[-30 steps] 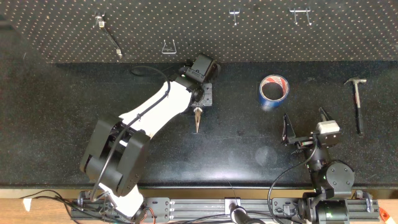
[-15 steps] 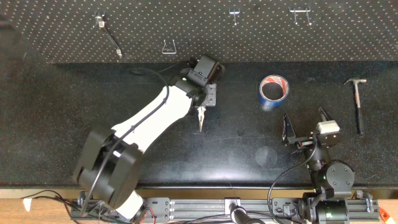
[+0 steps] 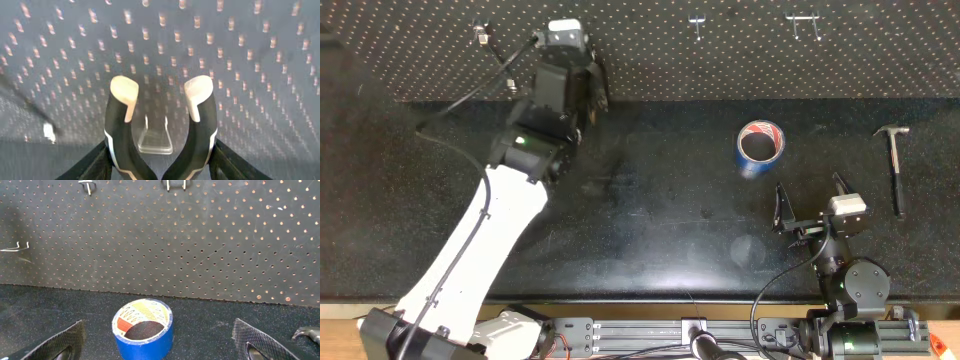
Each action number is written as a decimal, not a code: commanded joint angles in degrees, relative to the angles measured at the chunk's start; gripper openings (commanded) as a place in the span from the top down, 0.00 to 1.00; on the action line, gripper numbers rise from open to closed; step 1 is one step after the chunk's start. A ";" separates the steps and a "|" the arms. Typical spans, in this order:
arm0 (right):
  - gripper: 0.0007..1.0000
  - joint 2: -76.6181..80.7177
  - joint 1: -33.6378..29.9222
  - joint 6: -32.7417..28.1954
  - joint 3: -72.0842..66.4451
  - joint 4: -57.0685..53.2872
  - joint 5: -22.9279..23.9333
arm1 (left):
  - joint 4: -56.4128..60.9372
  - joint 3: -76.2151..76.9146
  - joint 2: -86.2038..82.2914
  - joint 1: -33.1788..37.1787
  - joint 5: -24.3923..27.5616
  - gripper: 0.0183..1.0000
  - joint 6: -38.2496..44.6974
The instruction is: Place Tools Onto Pegboard
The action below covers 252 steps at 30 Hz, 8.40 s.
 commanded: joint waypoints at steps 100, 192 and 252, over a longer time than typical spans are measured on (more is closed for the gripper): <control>0.04 -0.42 0.39 -0.61 -0.13 -0.37 0.07 | 25.53 -69.53 -82.07 19.89 9.94 0.00 1.84; 0.02 90.07 17.57 9.01 53.62 -20.72 10.56 | 16.87 -69.53 -82.03 20.11 18.51 0.00 15.19; 0.09 92.04 28.68 -1.31 53.59 35.30 12.48 | 16.85 -69.53 -82.03 20.11 18.51 0.00 15.19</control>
